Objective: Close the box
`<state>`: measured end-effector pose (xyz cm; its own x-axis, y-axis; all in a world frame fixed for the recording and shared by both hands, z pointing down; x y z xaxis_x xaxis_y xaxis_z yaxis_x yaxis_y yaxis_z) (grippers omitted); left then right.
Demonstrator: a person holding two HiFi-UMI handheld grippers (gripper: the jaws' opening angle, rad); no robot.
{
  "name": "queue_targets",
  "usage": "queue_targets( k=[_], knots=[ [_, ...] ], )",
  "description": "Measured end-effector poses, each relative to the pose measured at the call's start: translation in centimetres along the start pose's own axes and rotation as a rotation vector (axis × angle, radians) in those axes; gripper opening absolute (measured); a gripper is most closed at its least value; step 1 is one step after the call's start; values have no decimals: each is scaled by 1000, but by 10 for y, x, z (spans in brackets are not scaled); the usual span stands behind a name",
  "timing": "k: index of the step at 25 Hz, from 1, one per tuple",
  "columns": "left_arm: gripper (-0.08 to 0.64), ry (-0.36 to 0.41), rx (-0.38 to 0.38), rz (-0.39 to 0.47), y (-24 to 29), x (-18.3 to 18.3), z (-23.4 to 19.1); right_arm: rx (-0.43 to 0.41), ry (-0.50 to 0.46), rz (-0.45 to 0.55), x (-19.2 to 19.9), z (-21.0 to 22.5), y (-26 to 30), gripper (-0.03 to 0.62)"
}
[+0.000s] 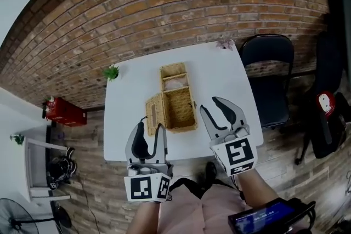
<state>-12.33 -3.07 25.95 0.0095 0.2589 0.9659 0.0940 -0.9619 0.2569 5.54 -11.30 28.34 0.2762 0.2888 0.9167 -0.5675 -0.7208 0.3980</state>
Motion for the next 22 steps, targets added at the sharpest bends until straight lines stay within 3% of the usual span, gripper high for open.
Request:
queue_targets(
  k=[7,13,22],
  knots=[
    [207,-39,-70,17,11,-3,-37,-42,-46,-9,-16,-9,36,146],
    [207,-84,-75,-23,32,8,-66,-46,-61,-56,-22,-14,66,146],
    [207,-198,-75,-133,41,59,-86,-88,-85,-167,3,-32,93,146]
  ],
)
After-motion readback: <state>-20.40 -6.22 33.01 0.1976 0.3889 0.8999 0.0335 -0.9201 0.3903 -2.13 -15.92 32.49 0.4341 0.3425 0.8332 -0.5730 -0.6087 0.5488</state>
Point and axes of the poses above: the fingertips, and each gripper's own axes: y forward along the fingers, z to its right, x out of its underside, the point moved 5 cm from there along -y, backward along the fingers, and after that the axes turned 15 degrees about -z, right-handed, at the moved point
